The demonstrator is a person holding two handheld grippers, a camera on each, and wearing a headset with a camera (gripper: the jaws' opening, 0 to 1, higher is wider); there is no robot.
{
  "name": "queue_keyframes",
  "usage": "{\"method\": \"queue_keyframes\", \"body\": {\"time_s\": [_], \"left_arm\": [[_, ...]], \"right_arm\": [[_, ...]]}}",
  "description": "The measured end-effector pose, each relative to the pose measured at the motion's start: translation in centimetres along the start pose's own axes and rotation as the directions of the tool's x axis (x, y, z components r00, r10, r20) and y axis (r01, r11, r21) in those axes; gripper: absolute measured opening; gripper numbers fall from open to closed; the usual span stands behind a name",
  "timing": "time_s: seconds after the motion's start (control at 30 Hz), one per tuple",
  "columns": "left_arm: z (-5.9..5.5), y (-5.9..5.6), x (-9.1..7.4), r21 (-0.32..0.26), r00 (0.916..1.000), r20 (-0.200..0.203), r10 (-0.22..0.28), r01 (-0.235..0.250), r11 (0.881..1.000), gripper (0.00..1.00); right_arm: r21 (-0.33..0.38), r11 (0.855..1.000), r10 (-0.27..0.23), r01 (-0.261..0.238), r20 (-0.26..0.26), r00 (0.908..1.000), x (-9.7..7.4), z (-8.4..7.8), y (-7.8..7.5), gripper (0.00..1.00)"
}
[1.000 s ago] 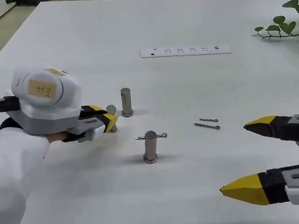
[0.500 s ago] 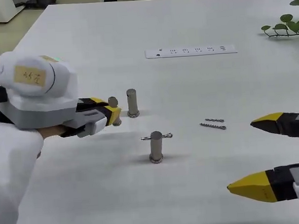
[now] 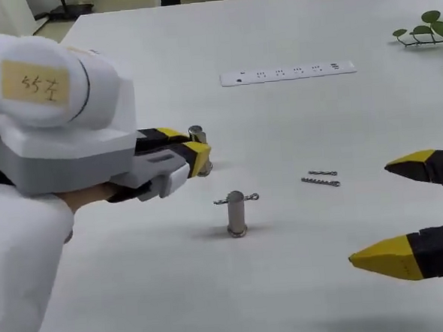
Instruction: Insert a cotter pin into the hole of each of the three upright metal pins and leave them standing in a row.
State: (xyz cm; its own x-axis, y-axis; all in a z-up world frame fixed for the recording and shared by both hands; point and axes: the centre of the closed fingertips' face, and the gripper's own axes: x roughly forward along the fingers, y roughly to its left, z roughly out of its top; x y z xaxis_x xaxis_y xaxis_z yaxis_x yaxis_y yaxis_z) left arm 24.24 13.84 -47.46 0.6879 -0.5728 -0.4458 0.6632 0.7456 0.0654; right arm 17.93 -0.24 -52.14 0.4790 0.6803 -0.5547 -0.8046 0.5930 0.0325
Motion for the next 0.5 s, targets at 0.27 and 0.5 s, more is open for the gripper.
{"method": "queue_keyframes", "body": {"time_s": [0.27,0.5], "left_arm": [[-0.4,-4.1,0.1,0.02,0.9997,-0.021,-0.011,0.011,1.0,0.05],[-2.7,-5.8,1.1,0.025,0.9983,-0.051,-0.029,0.031,0.999,0.05]], "right_arm": [[0.008,1.0,-0.013,0.013,0.027,0.9995,-0.6,0.4,-0.2,0.81],[0.008,1.0,-0.018,0.018,0.032,0.9993,-0.9,0.4,-0.4,0.81]]}}
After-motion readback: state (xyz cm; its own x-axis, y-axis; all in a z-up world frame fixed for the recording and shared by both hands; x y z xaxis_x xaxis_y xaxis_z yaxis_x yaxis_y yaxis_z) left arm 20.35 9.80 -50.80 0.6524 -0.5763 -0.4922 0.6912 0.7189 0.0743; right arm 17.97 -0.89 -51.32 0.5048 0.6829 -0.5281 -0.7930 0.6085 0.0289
